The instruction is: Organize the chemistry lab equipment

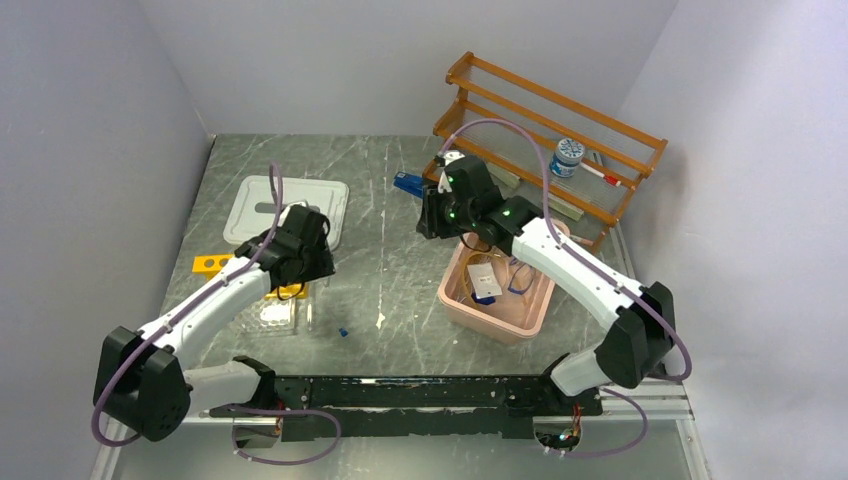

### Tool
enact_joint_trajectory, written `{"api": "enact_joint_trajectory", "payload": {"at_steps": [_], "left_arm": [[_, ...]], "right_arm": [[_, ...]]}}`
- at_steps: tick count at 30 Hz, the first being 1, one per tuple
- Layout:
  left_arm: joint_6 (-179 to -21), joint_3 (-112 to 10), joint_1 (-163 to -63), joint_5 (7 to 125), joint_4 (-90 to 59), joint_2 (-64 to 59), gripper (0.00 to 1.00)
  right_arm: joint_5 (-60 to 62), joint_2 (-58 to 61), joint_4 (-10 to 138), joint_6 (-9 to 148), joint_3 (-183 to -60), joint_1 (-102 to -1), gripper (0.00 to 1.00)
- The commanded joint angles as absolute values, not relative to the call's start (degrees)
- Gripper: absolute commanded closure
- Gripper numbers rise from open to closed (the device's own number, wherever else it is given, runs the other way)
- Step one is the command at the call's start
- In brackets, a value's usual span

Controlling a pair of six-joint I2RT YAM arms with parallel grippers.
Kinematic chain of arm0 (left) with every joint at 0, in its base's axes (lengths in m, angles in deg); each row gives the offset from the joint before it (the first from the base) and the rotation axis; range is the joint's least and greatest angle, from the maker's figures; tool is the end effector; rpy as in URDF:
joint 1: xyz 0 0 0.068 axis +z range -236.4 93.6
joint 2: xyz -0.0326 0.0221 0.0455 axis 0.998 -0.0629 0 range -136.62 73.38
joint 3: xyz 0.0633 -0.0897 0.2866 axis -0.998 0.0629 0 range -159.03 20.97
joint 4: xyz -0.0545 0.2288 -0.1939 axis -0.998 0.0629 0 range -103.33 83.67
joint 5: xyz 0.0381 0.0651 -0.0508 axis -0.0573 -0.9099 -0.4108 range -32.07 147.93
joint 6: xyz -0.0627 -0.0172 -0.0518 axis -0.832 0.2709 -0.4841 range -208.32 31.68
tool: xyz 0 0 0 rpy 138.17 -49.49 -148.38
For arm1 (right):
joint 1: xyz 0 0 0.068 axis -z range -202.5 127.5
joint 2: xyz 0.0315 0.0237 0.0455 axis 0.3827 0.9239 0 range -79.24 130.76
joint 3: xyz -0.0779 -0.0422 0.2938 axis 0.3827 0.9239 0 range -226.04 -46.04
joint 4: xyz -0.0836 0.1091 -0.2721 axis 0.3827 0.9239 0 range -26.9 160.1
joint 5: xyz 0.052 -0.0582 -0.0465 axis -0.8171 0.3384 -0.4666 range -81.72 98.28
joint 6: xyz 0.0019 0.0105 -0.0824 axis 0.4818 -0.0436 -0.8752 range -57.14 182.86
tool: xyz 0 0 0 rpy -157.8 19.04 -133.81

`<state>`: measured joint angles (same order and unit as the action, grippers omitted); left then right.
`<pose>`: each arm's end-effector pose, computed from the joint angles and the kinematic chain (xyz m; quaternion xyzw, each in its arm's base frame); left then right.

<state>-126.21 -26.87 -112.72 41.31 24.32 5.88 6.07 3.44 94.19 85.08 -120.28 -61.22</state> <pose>0.2576 -0.1044 0.2276 -0.1361 0.9406 -0.0305 0.3095 0.3036 0.2471 0.3336 -0.1380 0.8939 0.2312 0.3585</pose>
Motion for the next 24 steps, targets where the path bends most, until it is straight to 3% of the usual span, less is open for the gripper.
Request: {"api": "enact_joint_trajectory", "payload": {"at_steps": [1, 10, 24], "left_arm": [[-127.92, -25.24, -112.34, 40.37, 25.4, 4.28, 0.38], [-127.97, -21.56, -112.32, 39.41, 23.39, -1.63, 0.33], [-124.12, -17.79, -112.32, 41.31, 15.46, -6.64, 0.56]], "right_arm": [[4.51, 5.6, 88.61, 86.18, -120.49, -62.93, 0.6], [4.36, 6.91, 86.19, 86.48, -118.48, -64.06, 0.62], [4.41, 8.95, 85.73, 87.05, -118.64, -64.08, 0.65]]}}
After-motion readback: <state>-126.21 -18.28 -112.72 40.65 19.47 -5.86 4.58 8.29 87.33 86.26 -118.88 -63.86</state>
